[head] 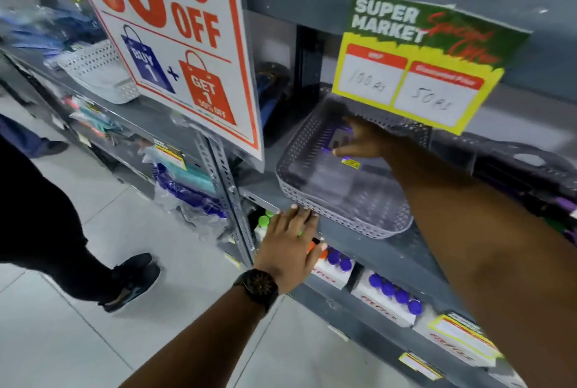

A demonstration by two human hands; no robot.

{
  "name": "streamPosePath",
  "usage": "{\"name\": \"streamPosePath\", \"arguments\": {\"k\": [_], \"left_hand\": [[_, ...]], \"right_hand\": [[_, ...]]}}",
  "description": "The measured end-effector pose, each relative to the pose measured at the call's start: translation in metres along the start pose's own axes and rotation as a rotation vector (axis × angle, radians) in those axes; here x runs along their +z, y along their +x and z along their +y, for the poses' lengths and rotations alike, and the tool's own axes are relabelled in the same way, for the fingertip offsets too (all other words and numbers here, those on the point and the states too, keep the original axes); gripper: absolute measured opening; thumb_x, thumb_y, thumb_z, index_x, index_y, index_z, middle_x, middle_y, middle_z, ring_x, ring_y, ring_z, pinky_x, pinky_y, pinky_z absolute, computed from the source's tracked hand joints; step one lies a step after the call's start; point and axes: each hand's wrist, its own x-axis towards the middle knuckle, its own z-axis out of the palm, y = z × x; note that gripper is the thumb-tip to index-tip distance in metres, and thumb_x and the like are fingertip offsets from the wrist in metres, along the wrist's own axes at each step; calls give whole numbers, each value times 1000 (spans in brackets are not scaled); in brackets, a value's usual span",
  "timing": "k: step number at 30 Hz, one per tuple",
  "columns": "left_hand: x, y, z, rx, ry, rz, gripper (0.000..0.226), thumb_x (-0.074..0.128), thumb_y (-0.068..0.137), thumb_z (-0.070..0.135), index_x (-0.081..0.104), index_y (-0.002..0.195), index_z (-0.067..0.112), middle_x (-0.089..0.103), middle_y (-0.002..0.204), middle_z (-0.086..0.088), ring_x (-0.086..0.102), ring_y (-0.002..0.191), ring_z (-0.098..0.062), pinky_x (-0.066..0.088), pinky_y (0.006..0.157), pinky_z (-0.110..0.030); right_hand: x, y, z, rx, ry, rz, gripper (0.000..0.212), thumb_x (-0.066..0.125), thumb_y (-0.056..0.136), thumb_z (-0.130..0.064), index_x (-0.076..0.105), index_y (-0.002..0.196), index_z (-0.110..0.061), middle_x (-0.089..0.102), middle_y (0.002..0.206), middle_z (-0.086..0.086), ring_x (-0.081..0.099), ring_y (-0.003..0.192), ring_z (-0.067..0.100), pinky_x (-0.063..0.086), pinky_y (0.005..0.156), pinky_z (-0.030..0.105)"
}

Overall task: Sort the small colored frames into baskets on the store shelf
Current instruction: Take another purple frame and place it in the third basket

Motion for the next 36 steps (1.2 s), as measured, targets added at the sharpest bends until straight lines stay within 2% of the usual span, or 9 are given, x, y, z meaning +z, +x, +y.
{"name": "streamPosePath", "arguments": {"k": [2, 10, 15, 19, 24, 26, 28, 31, 36], "left_hand": [[-1, -2, 8, 14, -9, 29, 58, 34, 100, 48, 40, 146, 14, 43, 150, -11, 33, 141, -33, 27, 115, -54], [5, -16, 38, 141, -47, 23, 51, 42, 99, 44, 46, 140, 13, 49, 142, -9, 39, 135, -30, 34, 110, -51], [7, -11, 108, 272, -94, -11, 53, 46, 97, 42, 47, 139, 9, 46, 145, -13, 40, 133, -34, 36, 108, -51], [2, -6, 187, 374, -104, -30, 58, 47, 96, 44, 42, 143, 11, 39, 151, -16, 39, 134, -35, 36, 108, -51], [3, -20, 287, 398, -126, 17, 60, 55, 93, 44, 43, 143, 14, 42, 149, -19, 42, 129, -39, 41, 103, -55], [10, -30, 314, 366, -117, 4, 62, 53, 93, 44, 41, 145, 14, 35, 155, -18, 36, 138, -39, 34, 109, -59], [17, -38, 343, 358, -117, -8, 64, 51, 91, 44, 38, 147, 14, 30, 158, -16, 30, 143, -37, 29, 112, -59], [32, -40, 380, 462, -83, -69, 63, 48, 93, 43, 37, 148, 13, 30, 158, -15, 28, 144, -37, 30, 111, -60], [52, -25, 431, 563, -42, -139, 62, 54, 91, 41, 41, 146, 13, 32, 158, -13, 33, 142, -36, 34, 110, -58]], "right_hand": [[1, 6, 9, 22, 31, -8, 101, 88, 61, -41, 39, 145, -14, 52, 142, 13, 51, 109, 17, 40, 94, 29], [6, -8, 5, 73, 11, 69, 108, 92, 50, -46, 43, 140, -12, 54, 140, 13, 53, 125, 30, 43, 101, 32], [-38, -78, 12, 76, 42, 208, 105, 87, 36, -65, 55, 125, -19, 65, 97, -2, 68, 97, 32, 50, 80, 31], [-80, -167, 42, 144, 99, 300, 106, 86, 36, -64, 50, 128, -26, 74, 101, 5, 70, 91, 27, 57, 84, 39], [-119, -311, 109, 223, 380, 321, 71, 86, 46, -29, 58, 109, -12, 71, 73, -18, 60, 66, -12, 51, 68, 14], [-129, -365, 137, 305, 348, 283, 48, 78, 45, -39, 58, 84, -19, 65, 66, -12, 56, 61, -11, 47, 68, 11], [-143, -425, 166, 427, 357, 401, 60, 86, 44, -40, 61, 95, -18, 70, 80, -4, 61, 70, 1, 57, 77, 33], [-159, -500, 217, 475, 221, 504, 91, 92, 41, -45, 57, 123, -24, 70, 108, 1, 64, 94, 12, 55, 91, 41], [-177, -593, 295, 670, 194, 372, 102, 94, 44, -33, 46, 134, -27, 63, 93, -8, 58, 83, 18, 54, 88, 42]]}}
